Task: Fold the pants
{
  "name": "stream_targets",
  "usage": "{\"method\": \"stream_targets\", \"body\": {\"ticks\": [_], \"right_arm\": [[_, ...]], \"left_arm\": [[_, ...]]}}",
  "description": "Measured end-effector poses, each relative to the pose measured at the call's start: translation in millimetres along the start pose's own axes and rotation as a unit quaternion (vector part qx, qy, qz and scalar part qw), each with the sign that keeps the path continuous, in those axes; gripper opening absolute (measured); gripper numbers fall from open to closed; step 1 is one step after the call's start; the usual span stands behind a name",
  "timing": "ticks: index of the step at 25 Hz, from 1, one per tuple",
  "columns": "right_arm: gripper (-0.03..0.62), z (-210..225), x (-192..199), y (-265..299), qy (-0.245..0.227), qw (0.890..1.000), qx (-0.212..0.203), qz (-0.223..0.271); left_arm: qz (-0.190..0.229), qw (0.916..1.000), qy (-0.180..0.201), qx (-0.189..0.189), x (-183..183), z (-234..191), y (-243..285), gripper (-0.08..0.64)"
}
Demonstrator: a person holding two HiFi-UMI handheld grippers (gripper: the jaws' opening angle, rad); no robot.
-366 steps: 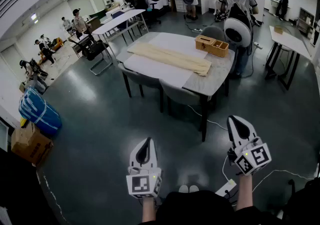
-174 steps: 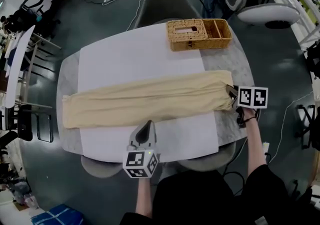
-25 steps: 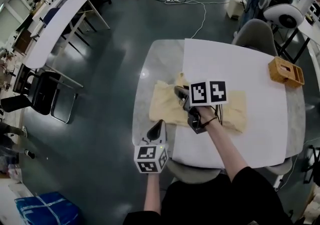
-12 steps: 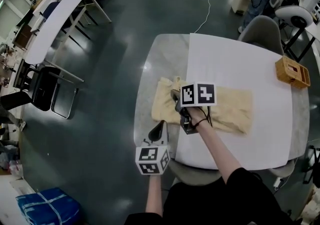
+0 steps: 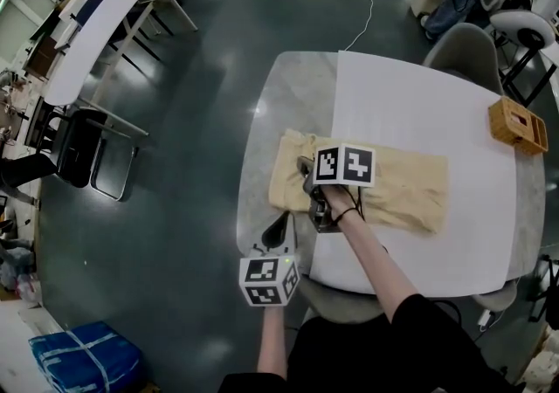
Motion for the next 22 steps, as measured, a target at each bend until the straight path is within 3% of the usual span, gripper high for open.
{"method": "stream_targets", "body": {"ticks": [3, 5, 16, 22], "right_arm": [[0.067, -2, 3, 5, 0.007, 1.000, -0.010, 0.000], [0.120, -5, 5, 9, 0.023, 0.999, -0.035, -0.001], [0.171, -18, 15, 22, 0.021, 0.997, -0.077, -0.006], [0.165, -15, 12, 3, 0.009, 0.995, -0.102, 0.010]], "left_arm": [[-0.001, 1.0000, -0.001, 0.000, 1, -2, 0, 0.014], [-0.002, 1.0000, -0.001, 0.000, 3, -2, 1, 0.014], [-0.001, 1.0000, -0.006, -0.007, 5, -7, 0, 0.014], [0.005, 1.0000, -0.001, -0.006, 0, -8, 2, 0.014]]}}
Point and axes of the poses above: the fingertips, and each gripper's own axes: y forward along the fingers, z to its right, x out of its underside, the point moved 8 cm from there along -y, backward along the fingers, and after that the axes turned 2 degrees about y, right-handed, at the moved point
